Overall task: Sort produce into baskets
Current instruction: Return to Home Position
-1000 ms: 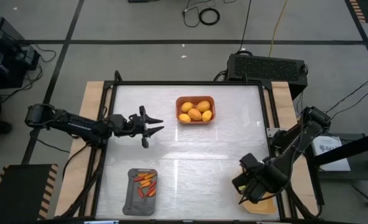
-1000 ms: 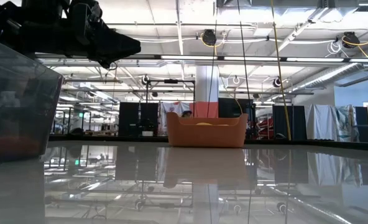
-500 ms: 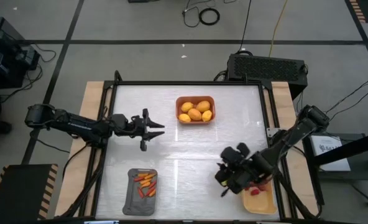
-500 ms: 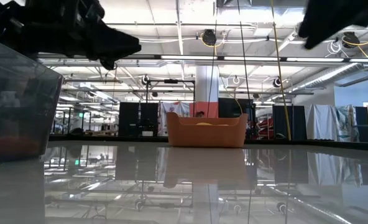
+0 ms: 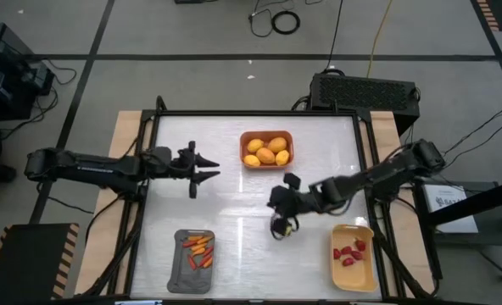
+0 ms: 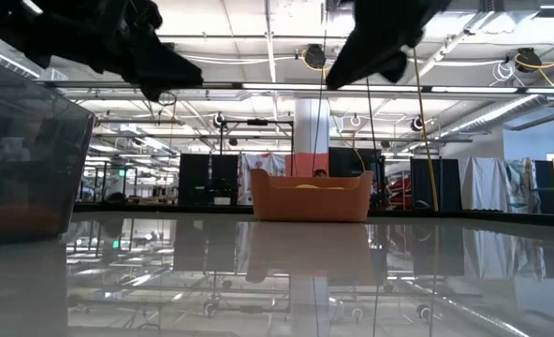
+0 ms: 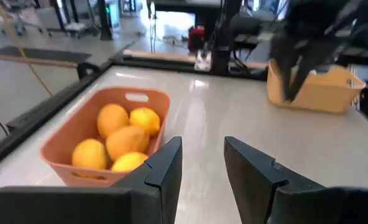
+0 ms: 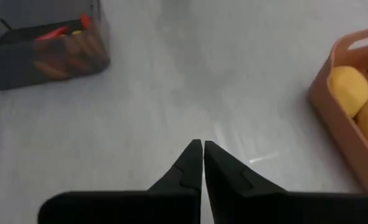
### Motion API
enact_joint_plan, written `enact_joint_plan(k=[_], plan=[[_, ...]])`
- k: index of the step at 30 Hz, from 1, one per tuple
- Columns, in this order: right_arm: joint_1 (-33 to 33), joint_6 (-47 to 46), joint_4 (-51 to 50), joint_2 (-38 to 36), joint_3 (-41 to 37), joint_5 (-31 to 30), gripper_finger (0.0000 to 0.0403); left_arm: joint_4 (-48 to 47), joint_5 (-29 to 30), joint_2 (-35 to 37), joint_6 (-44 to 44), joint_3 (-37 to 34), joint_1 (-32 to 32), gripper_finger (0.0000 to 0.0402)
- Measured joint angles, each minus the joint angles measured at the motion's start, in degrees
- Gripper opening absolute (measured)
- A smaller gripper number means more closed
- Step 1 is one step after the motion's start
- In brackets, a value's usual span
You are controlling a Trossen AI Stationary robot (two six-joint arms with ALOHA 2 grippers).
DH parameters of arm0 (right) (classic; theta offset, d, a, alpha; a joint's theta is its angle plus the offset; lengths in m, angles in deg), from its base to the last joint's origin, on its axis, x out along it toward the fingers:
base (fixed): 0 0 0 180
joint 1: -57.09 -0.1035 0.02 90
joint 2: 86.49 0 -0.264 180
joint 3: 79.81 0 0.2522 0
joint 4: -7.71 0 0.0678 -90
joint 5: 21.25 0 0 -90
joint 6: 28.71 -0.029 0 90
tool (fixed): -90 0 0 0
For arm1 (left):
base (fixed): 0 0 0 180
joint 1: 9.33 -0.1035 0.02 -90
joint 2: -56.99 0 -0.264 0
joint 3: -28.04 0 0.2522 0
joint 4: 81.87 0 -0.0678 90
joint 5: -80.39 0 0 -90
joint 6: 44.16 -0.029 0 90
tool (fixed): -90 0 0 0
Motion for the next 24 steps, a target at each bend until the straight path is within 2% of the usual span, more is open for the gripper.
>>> enact_joint_plan(k=[9, 17, 20, 24], plan=[[11.3, 12.2, 5.2, -0.2, -2.0, 12.2, 0.0002, -6.0, 4.6, 16.0, -0.4, -2.5, 0.0, 0.0127], [17.5, 19.0, 4.8, -5.1, -2.8, 16.6, 0.0001, -9.0, 7.8, 29.6, -0.6, -7.3, 0.0, 0.0127], [19.6, 19.9, 9.0, -9.8, -7.3, 16.6, 0.0001, -12.6, 8.5, 33.5, -0.5, -7.4, 0.0, 0.0127], [21.9, 19.1, 21.0, -17.3, -18.4, 16.6, 0.0001, -16.1, 8.5, 36.5, -0.1, -7.5, 0.0, 0.0127]])
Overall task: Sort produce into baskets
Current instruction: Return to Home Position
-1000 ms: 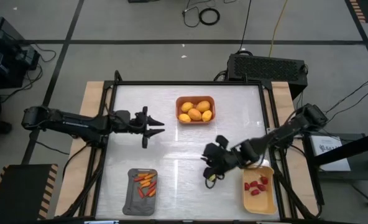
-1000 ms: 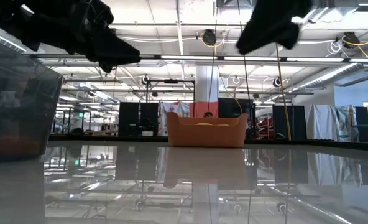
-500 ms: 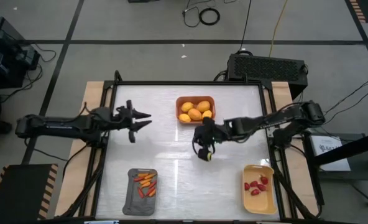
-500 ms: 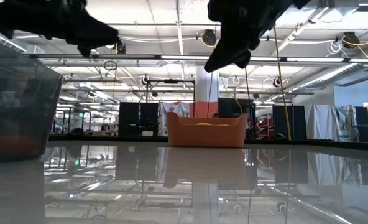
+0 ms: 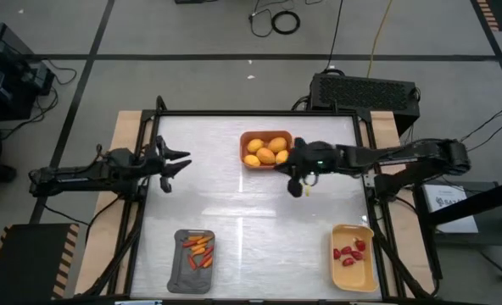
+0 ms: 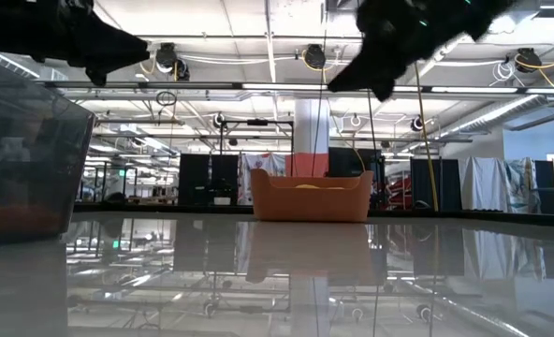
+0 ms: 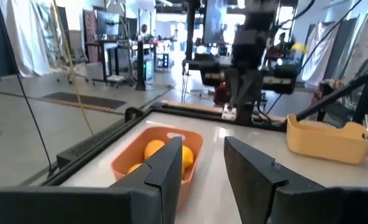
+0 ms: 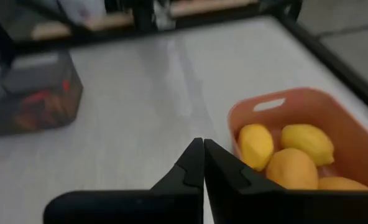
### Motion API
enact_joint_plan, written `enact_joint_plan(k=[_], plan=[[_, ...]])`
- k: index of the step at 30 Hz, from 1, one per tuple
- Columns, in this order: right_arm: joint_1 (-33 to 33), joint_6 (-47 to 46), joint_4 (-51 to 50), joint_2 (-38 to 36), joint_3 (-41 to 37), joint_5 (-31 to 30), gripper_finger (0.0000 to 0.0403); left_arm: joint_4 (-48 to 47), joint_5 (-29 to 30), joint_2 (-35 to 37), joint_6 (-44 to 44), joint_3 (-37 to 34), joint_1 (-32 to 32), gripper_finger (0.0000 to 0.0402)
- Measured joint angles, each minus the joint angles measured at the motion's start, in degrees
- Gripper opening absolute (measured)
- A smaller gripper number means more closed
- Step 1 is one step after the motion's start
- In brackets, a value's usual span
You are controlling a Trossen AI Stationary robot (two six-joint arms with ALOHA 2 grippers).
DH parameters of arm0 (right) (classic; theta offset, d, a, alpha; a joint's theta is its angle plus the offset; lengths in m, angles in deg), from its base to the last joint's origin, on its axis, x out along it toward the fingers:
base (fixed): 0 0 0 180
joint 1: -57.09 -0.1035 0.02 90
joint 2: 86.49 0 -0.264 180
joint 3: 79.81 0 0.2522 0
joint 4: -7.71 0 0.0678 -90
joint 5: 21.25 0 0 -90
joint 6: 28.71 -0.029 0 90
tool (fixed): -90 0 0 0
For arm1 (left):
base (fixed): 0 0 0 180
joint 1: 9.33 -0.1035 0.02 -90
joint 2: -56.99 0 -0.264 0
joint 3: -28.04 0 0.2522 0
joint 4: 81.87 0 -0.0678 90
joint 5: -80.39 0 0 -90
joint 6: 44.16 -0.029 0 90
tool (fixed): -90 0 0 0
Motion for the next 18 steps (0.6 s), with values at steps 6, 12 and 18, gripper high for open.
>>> enact_joint_plan(k=[6, 12, 18], plan=[[2.2, -2.9, 23.6, -9.2, -17.8, -0.1, 0.0000, 0.8, -1.2, 0.2, -0.2, -0.8, 0.0, 0.0127], [2.3, -3.8, 33.3, -16.4, -28.6, 0.0, 0.0000, 3.9, -2.2, 0.3, 0.1, -4.4, 0.0, 0.0127], [3.3, -7.0, 33.5, -26.6, -36.3, -0.5, 0.0000, 7.5, -2.2, 0.3, 0.2, -7.6, 0.0, 0.0127]])
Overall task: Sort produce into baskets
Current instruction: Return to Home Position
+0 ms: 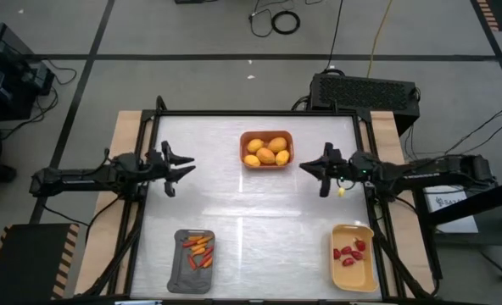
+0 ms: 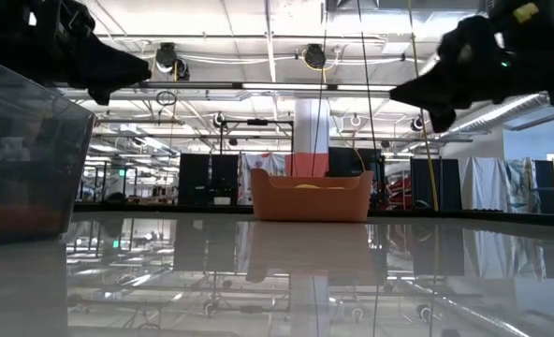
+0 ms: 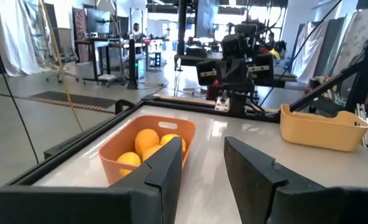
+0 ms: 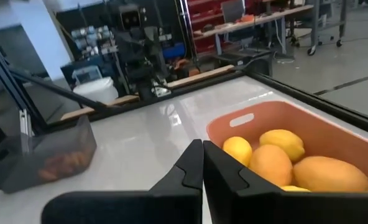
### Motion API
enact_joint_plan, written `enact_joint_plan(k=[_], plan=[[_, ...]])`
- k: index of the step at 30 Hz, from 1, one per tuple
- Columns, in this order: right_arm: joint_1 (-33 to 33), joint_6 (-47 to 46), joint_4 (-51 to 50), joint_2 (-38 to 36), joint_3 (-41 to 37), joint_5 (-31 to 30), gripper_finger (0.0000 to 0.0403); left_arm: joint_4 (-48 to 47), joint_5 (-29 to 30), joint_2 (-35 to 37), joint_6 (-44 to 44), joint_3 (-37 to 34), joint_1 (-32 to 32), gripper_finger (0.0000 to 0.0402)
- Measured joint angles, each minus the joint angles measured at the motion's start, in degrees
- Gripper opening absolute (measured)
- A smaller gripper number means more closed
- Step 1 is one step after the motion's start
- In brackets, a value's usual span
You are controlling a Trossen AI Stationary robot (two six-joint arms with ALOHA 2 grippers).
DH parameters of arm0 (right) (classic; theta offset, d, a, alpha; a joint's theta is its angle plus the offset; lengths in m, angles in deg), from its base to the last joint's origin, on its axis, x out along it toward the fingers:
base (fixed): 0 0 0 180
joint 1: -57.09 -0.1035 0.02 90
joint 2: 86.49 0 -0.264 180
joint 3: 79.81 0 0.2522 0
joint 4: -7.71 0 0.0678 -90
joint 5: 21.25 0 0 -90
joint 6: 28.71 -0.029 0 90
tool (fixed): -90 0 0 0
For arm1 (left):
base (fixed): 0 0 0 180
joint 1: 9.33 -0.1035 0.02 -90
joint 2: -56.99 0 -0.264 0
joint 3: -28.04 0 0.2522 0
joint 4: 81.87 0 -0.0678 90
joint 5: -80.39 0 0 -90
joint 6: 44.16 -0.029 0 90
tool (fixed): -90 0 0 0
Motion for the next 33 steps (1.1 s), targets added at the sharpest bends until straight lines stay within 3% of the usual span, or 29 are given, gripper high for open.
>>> enact_joint_plan(k=[8, 15, 23, 33], plan=[[1.3, -0.7, -1.7, -14.0, -6.8, -0.1, 0.0000, 0.9, 0.0, 0.0, 0.5, -0.8, 0.0, 0.0127], [1.3, -3.0, -12.5, -21.4, -7.2, 0.0, 0.0000, 0.9, -0.1, 0.0, 1.4, -0.8, 0.0, 0.0127], [1.3, -4.3, -22.8, -26.0, -7.2, -2.5, 0.0000, 0.5, -0.3, 0.0, 3.0, -0.8, 0.0, 0.0127], [1.3, -1.5, -22.9, -26.8, -9.5, -4.0, 0.0000, 0.8, 1.7, -0.3, 4.9, -0.8, 0.0, 0.0127]])
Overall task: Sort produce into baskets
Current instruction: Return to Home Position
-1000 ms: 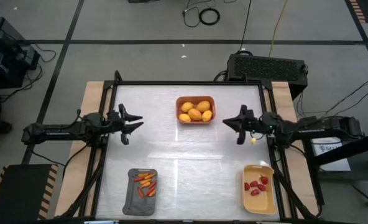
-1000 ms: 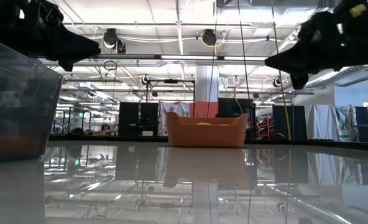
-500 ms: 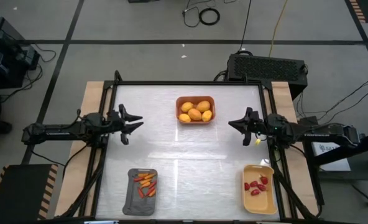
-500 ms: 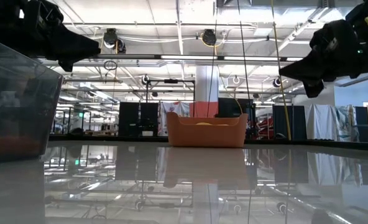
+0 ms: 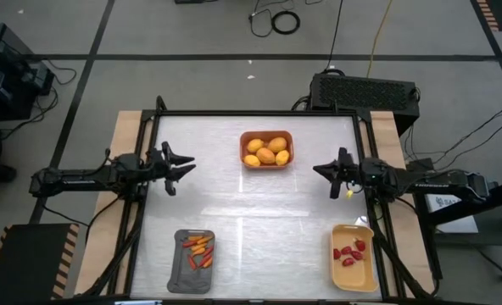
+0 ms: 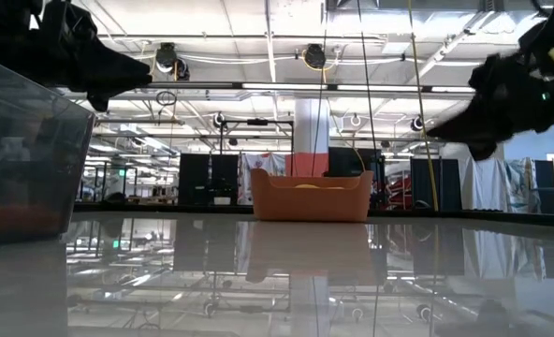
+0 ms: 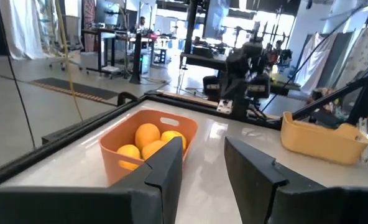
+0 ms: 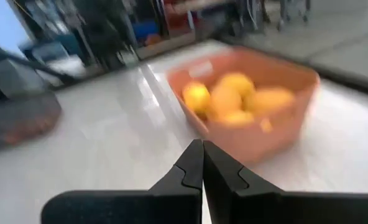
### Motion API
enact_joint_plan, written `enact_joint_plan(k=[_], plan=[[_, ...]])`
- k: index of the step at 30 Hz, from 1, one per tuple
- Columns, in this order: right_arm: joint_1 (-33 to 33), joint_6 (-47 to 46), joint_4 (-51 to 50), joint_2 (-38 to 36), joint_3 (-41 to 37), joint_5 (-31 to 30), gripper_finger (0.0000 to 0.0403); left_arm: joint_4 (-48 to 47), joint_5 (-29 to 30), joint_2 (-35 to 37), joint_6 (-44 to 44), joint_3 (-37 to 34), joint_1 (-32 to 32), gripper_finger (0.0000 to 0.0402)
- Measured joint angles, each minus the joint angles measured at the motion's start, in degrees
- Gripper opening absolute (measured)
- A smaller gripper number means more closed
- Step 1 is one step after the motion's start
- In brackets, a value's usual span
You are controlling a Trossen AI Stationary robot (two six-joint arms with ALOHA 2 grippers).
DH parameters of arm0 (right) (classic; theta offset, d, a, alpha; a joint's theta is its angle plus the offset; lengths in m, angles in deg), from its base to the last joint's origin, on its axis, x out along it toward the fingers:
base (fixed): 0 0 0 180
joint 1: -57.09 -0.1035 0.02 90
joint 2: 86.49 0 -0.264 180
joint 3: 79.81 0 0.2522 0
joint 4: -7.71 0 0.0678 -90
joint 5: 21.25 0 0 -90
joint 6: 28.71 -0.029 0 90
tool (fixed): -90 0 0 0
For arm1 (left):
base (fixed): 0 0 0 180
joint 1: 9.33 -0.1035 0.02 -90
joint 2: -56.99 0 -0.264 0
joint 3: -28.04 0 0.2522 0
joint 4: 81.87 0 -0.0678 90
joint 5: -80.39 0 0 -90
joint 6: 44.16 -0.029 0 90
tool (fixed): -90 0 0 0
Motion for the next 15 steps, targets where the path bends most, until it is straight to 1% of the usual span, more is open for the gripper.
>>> enact_joint_plan(k=[2, 4, 8, 12, 15], plan=[[0.0, -0.5, -3.1, 0.1, 0.0, -0.9, 0.0000, 0.0, 0.1, 0.0, 1.1, 0.0, 0.0, 0.0127], [0.0, -0.4, -3.8, 0.0, 0.0, -1.8, 0.0000, -0.2, 0.1, 0.0, 1.1, 0.0, 0.0, 0.0127], [0.0, 1.4, -3.7, 0.0, 0.1, 0.0, 0.0000, 0.3, 0.7, -0.2, 1.2, -0.2, 0.0, 0.0127], [0.0, 4.9, -3.8, 0.0, 0.1, 0.4, 0.0000, 4.3, 2.5, -0.3, 2.8, -5.1, 0.0, 0.0127], [0.0, 8.2, -3.6, 0.0, 0.1, 0.1, 0.0000, 3.3, 2.9, -0.5, 4.3, -5.4, -0.1, 0.0127]])
